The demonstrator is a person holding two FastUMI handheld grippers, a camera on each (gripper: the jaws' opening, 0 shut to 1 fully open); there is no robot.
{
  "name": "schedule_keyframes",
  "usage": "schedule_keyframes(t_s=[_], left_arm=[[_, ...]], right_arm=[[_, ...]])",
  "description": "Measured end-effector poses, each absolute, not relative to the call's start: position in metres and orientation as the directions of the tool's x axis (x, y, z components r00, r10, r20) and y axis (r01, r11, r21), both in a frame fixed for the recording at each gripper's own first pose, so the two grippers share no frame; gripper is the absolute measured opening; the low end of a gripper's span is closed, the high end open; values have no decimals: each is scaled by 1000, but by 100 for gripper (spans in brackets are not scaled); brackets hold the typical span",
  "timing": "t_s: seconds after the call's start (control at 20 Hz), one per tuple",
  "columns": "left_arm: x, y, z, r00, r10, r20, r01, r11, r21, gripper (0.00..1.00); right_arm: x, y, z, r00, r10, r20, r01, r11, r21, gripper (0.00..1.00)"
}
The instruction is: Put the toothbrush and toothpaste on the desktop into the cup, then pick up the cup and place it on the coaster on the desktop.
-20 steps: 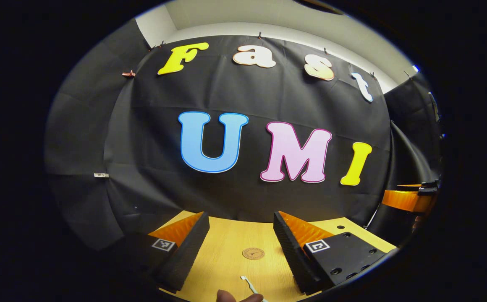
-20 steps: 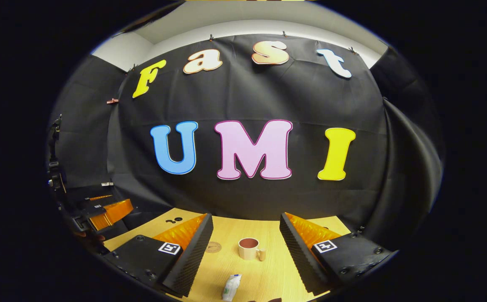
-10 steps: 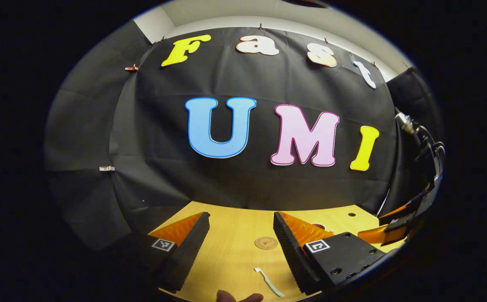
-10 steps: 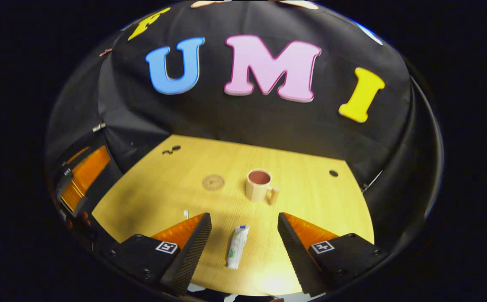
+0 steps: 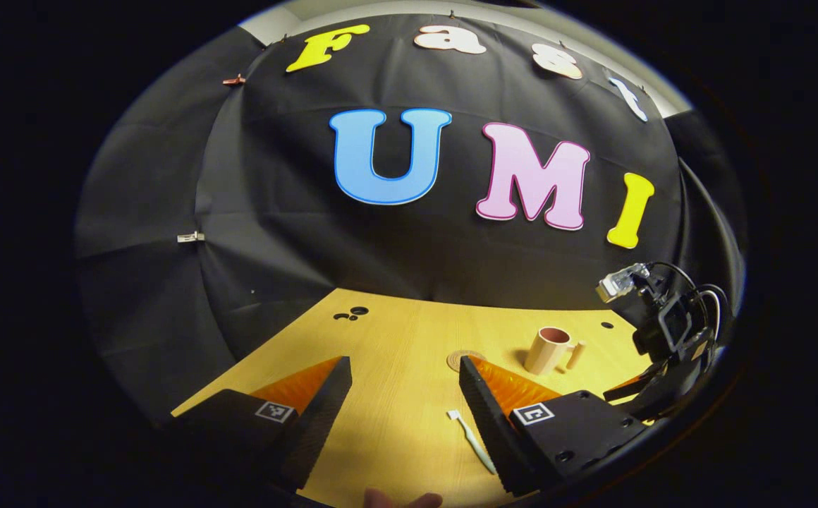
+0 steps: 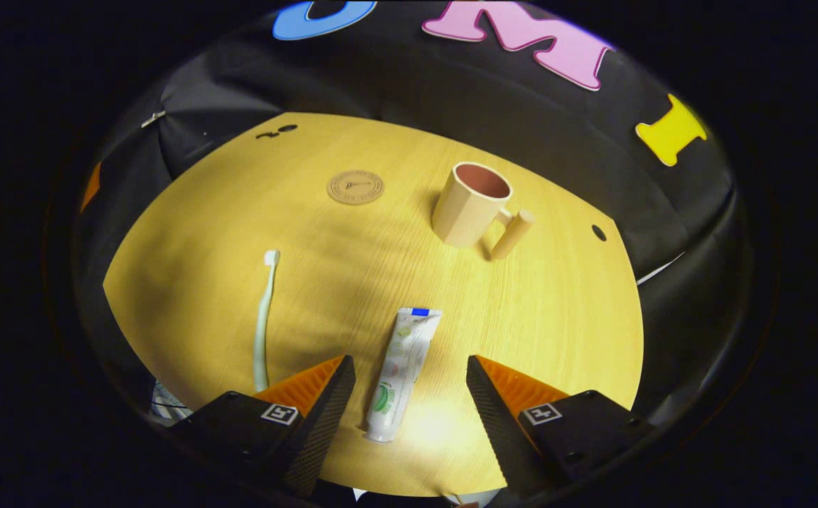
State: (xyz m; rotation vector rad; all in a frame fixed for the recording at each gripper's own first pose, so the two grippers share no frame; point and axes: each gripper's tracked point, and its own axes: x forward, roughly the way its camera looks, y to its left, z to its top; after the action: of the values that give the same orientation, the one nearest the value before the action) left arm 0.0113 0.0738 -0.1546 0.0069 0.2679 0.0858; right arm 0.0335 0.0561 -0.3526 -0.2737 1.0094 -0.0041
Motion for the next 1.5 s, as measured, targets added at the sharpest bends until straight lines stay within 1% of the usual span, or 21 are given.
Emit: schedule_keyframes(t_s=[0.15,0.3,0.4,0.45,0.5,0.6,0.65,0.75,0.85,0.9,0.95,1.05,1.2,1.35,1.5], left_arm=[[16,81,-167,955,94,-281,-93,996,20,97],[18,85,-178,953,101,-287,-100,995,20,97],[17,88,-184,949,113,-293,-112,994,20,97],[16,89,-188,946,116,-302,-118,993,12,96],[15,87,-193,944,116,-309,-120,993,6,96],[10,81,-198,940,119,-319,-125,992,3,96],[9,79,-197,940,120,-320,-126,992,1,97],[7,75,-195,938,120,-324,-127,992,1,97],[6,72,-193,936,129,-326,-133,991,12,96],[7,71,-194,934,134,-330,-135,991,20,96],[9,67,-198,926,141,-349,-140,990,30,97],[12,57,-216,895,143,-422,-144,989,30,96],[16,28,-252,824,127,-552,-154,988,-4,96],[24,5,-288,769,112,-629,-144,990,1,97],[31,-17,-320,714,92,-694,-117,993,11,97]], right_arm=[[43,50,-374,509,-174,-843,-94,962,-255,98],[46,41,-392,471,-212,-856,-106,950,-294,98],[47,37,-402,449,-219,-866,-103,950,-294,94],[49,36,-405,438,-212,-873,-96,955,-280,86],[51,39,-409,427,-200,-882,-85,962,-260,75],[51,33,-409,410,-197,-891,-88,963,-253,46],[49,29,-412,398,-198,-896,-80,965,-249,33],[48,29,-411,397,-143,-906,-46,983,-175,20],[50,30,-409,412,-71,-909,-12,996,-83,16],[50,31,-407,422,-33,-906,-5,999,-38,16],[48,34,-399,451,22,-892,-6,1000,22,13],[52,37,-383,519,96,-849,-42,995,87,13],[48,38,-341,627,192,-755,-125,981,146,13],[40,32,-311,669,261,-696,-168,965,200,13],[34,17,-291,696,295,-654,-179,954,241,13]])
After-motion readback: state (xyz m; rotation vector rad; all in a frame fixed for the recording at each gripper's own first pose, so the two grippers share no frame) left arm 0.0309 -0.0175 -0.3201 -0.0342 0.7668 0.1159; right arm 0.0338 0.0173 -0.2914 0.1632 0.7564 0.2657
